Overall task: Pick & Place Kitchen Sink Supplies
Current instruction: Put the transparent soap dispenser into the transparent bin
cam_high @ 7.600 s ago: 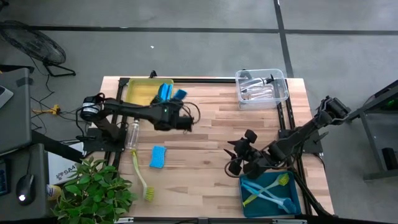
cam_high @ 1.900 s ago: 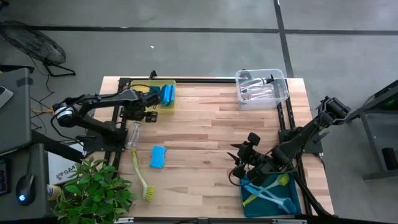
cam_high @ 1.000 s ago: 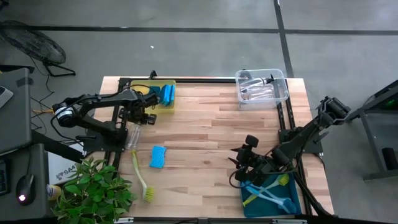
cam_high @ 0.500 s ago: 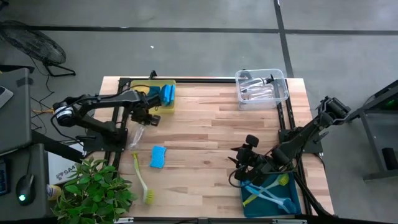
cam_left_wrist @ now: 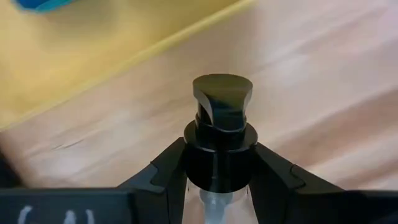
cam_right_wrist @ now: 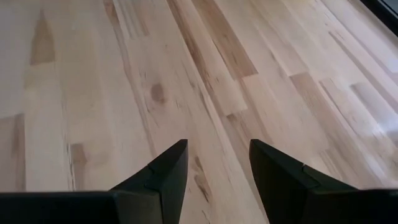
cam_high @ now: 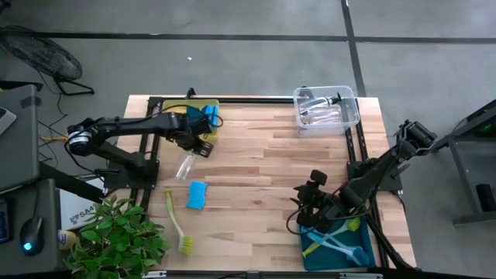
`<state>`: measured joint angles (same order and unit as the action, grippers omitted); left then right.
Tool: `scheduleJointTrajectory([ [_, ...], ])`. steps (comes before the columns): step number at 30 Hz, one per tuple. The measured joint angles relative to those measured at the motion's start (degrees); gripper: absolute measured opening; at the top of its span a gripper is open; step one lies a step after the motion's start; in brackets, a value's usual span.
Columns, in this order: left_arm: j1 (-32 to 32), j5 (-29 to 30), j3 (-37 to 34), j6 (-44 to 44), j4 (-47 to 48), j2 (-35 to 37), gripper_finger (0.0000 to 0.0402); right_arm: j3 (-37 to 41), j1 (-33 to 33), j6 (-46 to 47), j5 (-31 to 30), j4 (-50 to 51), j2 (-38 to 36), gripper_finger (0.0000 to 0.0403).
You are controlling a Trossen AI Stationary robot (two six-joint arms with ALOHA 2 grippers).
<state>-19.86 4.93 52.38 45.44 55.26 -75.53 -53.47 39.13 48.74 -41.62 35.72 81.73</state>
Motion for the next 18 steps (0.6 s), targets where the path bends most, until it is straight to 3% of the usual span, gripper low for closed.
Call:
scheduleJointTrajectory([
  [9, 9.5, 2.3, 6.9, -1.2, -7.3, 0.0, 0.0128, 0.0, 0.8, 1.8, -1.5, 0.5, 0.0, 0.0165],
  [14, 14.3, 3.2, 8.1, -9.6, -22.2, 0.0, 0.0128, 0.0, 0.9, 2.5, -2.4, 1.1, 0.0, 0.0165],
  [18, 16.3, 4.9, 8.1, -15.6, -33.8, 0.0, 0.0128, 0.0, 3.1, 7.1, -7.3, 4.6, 0.0, 0.0165],
])
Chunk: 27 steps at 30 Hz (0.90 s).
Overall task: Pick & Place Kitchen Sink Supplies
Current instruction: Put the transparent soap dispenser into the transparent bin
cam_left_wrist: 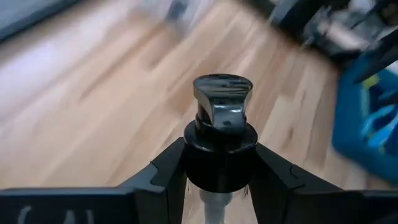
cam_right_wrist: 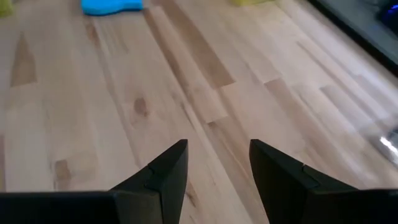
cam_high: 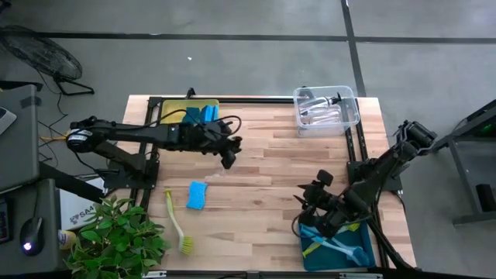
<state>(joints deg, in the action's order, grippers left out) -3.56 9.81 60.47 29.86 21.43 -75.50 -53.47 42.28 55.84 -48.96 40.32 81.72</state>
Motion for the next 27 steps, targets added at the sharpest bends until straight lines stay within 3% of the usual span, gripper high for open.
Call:
scheduleJointTrajectory([
  [7, -0.2, 1.5, 0.0, -8.2, -13.5, -0.8, 0.0128, 0.0, 6.2, 12.4, -5.1, 9.7, -2.7, 0.0165],
  [14, -1.2, 0.2, 0.0, -13.5, -23.0, -6.1, 0.0128, 0.0, 9.3, 17.4, -6.5, 14.9, -5.8, 0.0165],
  [21, -5.5, -15.8, 0.0, -16.3, -33.7, -10.9, 0.0128, 0.0, 8.1, 14.8, -11.9, 16.2, -7.9, 0.0165],
  [27, -5.8, -26.1, 0.0, -22.8, -42.2, -12.8, 0.0128, 0.0, 3.3, 7.0, -17.8, 10.2, -7.9, 0.0165],
])
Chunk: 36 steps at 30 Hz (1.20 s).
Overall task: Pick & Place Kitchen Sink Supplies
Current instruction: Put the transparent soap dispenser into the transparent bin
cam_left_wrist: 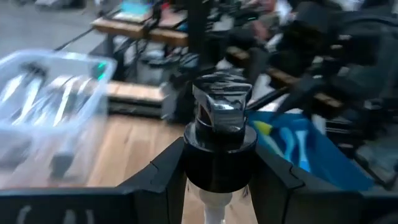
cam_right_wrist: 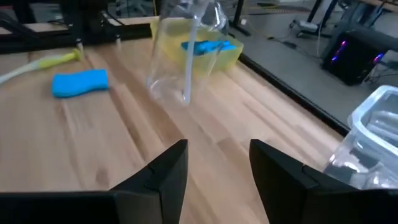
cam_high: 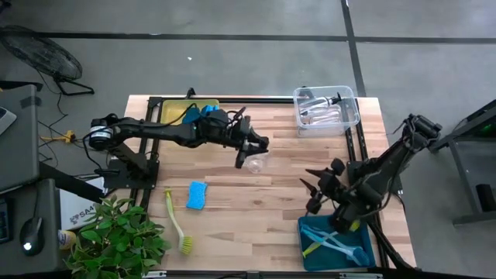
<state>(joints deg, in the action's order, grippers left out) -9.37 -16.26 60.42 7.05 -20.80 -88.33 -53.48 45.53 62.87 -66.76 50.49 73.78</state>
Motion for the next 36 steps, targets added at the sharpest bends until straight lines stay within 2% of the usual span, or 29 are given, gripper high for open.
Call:
scheduleJointTrajectory([
  [4, 0.2, -4.9, 0.0, -1.4, -4.8, 0.0, 0.0128, 0.0, -3.2, -8.4, -0.7, -6.4, 0.0, 0.0167],
  [8, 0.2, -5.4, 0.0, -1.7, -5.5, 0.0, 0.0128, 0.0, -6.0, -18.3, -0.8, -15.1, 0.0, 0.0183],
  [15, 0.9, -5.9, 0.0, -4.0, -5.7, 0.0, 0.0128, 0.0, -12.0, -32.1, 10.7, -26.3, 0.0, 0.0245],
  [21, 1.6, -7.5, 0.0, -5.9, -6.0, 0.0, 0.0128, 0.0, -16.2, -39.9, 12.5, -30.9, 0.0, 0.0288],
  [36, 1.5, -7.4, 0.0, -8.8, -6.1, 0.0, 0.0128, 0.0, -25.2, -52.9, 27.7, -37.7, 0.2, 0.0305],
])
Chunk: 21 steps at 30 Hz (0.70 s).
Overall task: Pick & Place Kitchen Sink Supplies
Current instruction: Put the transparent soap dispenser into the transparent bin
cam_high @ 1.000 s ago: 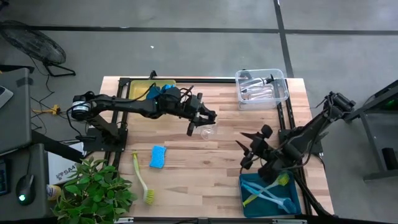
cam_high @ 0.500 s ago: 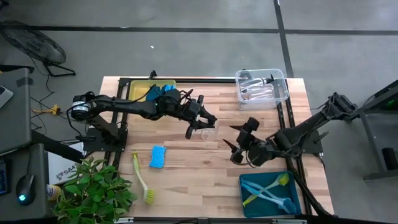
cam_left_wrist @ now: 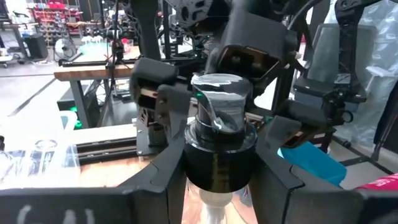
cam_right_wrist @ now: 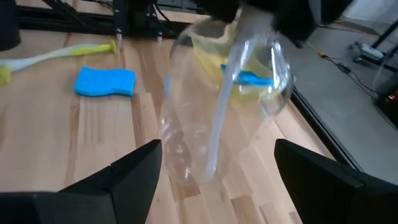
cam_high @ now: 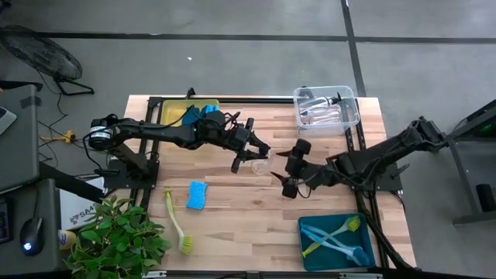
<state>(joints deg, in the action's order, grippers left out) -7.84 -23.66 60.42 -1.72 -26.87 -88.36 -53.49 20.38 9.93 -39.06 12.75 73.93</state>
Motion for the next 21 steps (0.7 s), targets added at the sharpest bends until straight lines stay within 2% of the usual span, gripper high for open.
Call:
scheduleJointTrajectory([
  [6, 0.0, -0.1, 0.0, -1.4, 0.0, 0.0, 0.0128, 0.0, -4.9, -4.0, 6.4, -3.5, 0.0, 0.0305],
  [16, 0.0, -0.7, 0.0, -3.8, 0.9, 0.0, 0.0128, 0.0, -10.9, -8.2, 20.5, -5.9, 0.0, 0.0305],
  [21, 0.0, -3.1, -0.1, -4.5, 0.3, 0.1, 0.0128, 0.1, -12.7, -9.3, 27.2, -7.1, 0.0, 0.0305],
])
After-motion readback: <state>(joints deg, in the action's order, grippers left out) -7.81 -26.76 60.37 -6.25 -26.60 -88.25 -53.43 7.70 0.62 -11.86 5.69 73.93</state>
